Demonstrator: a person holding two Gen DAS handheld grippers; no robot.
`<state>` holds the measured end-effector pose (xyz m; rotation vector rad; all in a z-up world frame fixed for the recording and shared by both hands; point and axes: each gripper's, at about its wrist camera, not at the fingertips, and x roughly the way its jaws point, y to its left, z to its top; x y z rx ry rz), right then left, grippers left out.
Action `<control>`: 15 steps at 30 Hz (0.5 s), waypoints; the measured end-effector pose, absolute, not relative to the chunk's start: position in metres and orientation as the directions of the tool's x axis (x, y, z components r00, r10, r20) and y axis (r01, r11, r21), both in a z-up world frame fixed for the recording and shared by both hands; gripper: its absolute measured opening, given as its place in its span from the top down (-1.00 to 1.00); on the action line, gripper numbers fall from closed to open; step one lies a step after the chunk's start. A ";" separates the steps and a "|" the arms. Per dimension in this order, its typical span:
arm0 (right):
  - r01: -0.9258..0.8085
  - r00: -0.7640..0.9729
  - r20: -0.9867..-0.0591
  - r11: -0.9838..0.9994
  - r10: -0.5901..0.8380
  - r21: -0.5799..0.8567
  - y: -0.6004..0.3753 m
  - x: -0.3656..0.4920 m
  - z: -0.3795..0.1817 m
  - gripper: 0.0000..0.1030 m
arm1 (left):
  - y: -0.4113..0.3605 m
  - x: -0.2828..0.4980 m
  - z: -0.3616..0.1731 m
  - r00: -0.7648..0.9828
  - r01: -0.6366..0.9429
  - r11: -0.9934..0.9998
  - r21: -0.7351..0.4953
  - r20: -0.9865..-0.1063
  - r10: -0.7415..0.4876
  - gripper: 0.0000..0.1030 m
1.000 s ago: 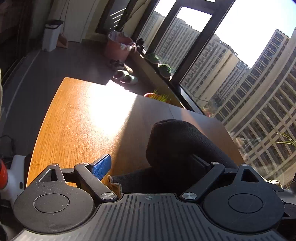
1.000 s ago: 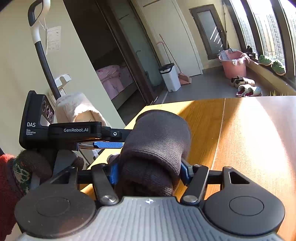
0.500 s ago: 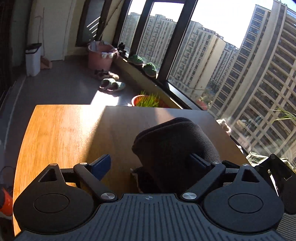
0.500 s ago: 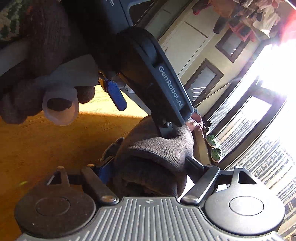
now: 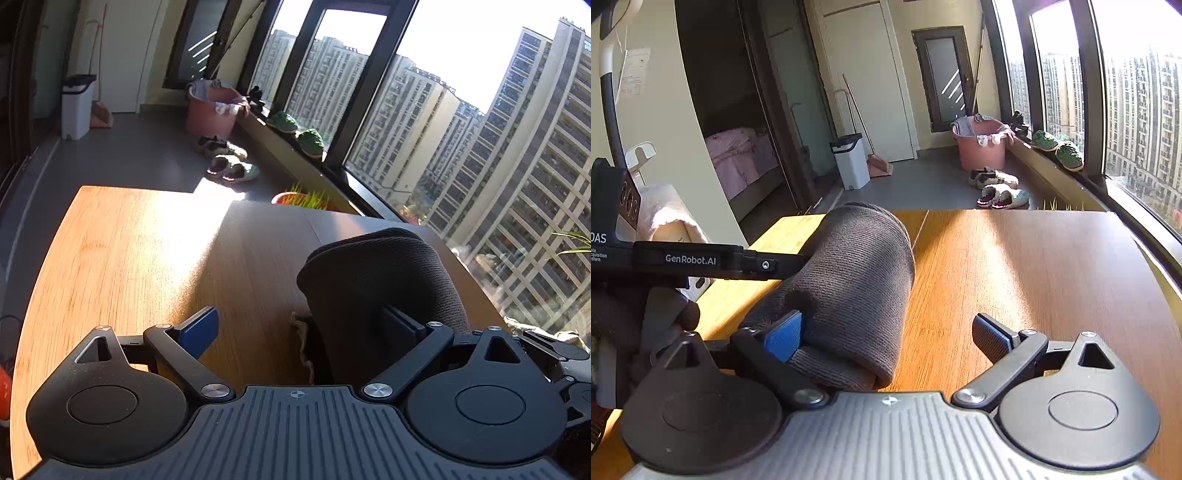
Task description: Fold clothes
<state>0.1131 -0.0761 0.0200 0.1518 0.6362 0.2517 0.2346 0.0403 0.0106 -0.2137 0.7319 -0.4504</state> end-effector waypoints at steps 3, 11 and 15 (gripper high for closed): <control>-0.196 0.774 -0.564 0.955 0.289 0.220 -0.070 0.102 0.008 -0.97 | 0.050 0.228 0.015 0.657 0.315 0.869 -0.381 -0.574 -0.489 -0.81; -0.234 0.816 -0.513 0.964 0.266 0.128 -0.059 0.096 0.021 -0.97 | 0.050 0.221 -0.007 0.706 0.270 0.840 -0.471 -0.496 -0.505 -0.86; -0.178 0.855 -0.448 0.958 0.263 0.223 -0.087 0.085 0.035 -0.97 | 0.046 0.216 -0.012 0.725 0.257 0.828 -0.498 -0.468 -0.506 -0.88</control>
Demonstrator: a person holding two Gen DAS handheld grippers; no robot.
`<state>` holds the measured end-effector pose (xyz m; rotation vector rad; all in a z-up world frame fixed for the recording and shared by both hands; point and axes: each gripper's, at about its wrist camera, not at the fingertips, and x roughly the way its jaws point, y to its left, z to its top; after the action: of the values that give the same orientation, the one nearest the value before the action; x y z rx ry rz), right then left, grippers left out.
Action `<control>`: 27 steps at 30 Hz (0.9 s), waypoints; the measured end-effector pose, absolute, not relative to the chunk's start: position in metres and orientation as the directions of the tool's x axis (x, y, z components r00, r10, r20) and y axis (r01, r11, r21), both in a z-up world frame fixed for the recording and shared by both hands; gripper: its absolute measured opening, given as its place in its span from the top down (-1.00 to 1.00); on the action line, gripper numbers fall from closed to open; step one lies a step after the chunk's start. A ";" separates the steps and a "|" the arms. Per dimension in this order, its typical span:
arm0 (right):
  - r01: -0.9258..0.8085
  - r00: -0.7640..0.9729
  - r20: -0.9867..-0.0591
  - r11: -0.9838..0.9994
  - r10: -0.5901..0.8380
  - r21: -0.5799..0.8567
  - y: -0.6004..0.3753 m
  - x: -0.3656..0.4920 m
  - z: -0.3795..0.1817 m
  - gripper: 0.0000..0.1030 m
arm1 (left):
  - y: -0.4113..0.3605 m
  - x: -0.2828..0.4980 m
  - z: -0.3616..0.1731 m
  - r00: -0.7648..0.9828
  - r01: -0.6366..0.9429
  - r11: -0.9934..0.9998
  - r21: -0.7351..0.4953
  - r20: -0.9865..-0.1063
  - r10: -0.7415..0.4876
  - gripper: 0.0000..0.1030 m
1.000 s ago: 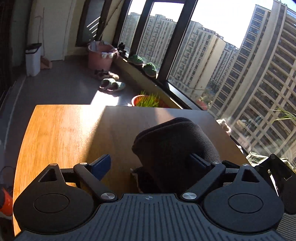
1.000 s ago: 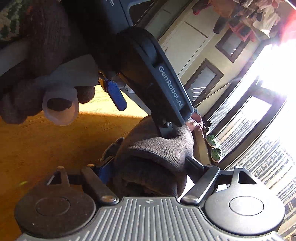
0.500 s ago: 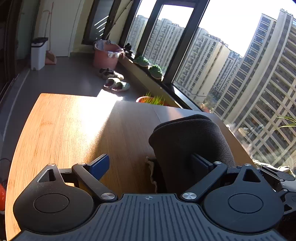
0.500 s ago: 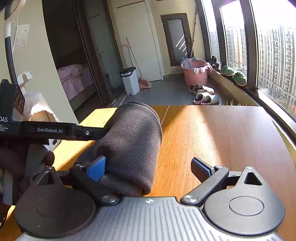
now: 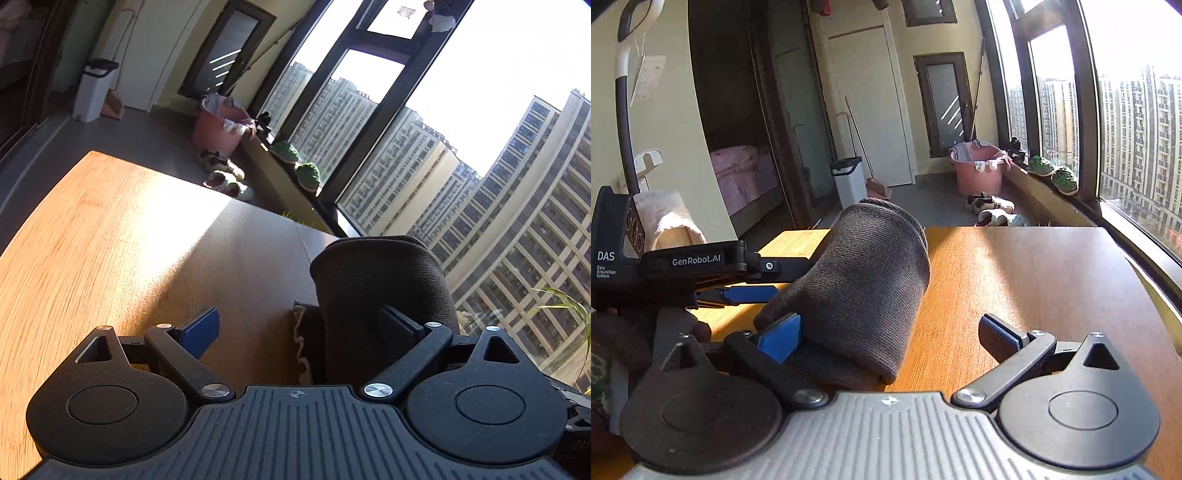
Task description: Fold clothes
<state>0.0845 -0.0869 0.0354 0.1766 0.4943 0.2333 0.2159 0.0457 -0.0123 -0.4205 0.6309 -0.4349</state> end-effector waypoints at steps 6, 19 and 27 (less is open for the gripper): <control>-0.037 0.905 -0.375 0.913 0.203 0.406 -0.125 0.102 0.054 -0.99 | 0.044 0.216 -0.014 0.736 0.239 0.828 -0.506 -0.462 -0.495 -0.90; 0.052 0.856 -0.498 0.936 0.137 0.347 -0.104 0.162 0.009 -0.99 | 0.037 0.209 -0.019 0.780 0.256 0.866 -0.430 -0.438 -0.447 -0.93; 0.041 0.862 -0.465 0.885 0.204 0.464 -0.121 0.158 -0.006 -0.99 | 0.039 0.208 -0.019 0.784 0.246 0.864 -0.438 -0.434 -0.443 -0.95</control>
<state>0.1580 -0.1214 -0.0057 0.4825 0.5302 0.0890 0.2084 0.0394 -0.0194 -0.3735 0.5546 -0.3815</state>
